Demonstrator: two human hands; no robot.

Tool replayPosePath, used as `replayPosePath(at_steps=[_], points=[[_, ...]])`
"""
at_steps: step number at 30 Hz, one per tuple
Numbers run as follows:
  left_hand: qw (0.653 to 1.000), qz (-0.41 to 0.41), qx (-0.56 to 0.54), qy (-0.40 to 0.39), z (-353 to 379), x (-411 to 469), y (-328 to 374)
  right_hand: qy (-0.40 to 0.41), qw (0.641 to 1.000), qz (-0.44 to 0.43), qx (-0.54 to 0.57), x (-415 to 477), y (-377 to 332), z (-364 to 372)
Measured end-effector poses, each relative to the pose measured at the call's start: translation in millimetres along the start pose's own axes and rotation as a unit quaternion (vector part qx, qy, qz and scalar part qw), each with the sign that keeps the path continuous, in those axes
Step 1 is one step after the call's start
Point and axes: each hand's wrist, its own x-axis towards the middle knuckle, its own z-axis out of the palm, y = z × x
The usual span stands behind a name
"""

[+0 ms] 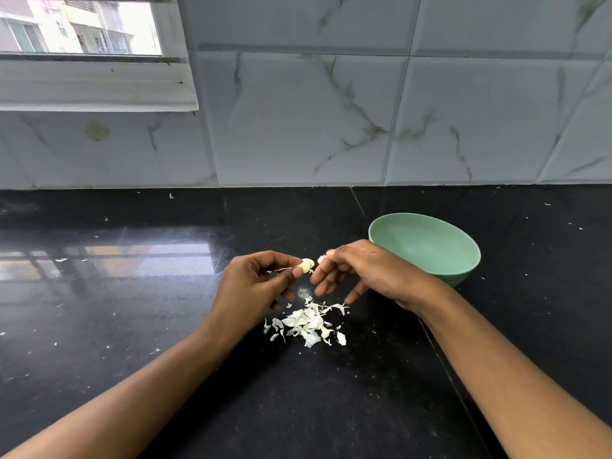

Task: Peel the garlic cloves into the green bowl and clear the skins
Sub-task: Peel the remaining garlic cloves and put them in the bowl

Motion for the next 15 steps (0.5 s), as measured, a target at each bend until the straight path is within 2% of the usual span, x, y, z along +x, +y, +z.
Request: replayPosePath(at_steps=[5, 9, 15], points=[[1.000, 0.002, 0.001, -0.005, 0.2, -0.8, 0.8, 0.007, 0.996, -0.035, -0.080, -1.7, 3.2, -2.6], [1.000, 0.003, 0.003, -0.005, 0.6, -0.8, 0.6, 0.050, 0.997, -0.058, -0.025, 1.5, 5.6, 1.2], [1.000, 0.004, 0.004, -0.001, 0.3, -0.6, 1.2, 0.030, 0.999, -0.017, 0.024, 2.4, 4.2, 1.8]])
